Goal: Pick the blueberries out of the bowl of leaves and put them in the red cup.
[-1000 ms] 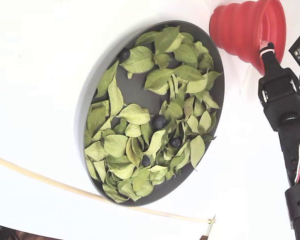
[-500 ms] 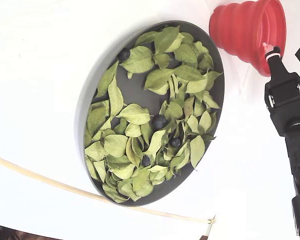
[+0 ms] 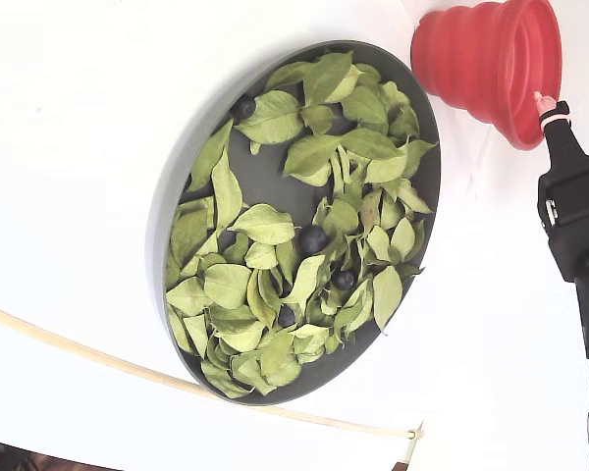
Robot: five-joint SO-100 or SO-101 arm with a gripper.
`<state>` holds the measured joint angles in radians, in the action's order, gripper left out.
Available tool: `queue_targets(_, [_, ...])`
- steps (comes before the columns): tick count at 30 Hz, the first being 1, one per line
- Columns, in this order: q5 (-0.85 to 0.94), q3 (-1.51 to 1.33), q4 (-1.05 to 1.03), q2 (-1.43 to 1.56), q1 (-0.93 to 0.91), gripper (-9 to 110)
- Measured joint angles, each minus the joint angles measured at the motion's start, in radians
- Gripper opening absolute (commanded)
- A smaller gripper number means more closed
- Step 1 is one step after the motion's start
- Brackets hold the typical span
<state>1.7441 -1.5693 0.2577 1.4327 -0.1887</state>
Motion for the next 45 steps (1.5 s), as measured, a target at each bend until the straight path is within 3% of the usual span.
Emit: queue_targets(45, [0.049, -0.249, -0.262, 0.268, -0.038, 18])
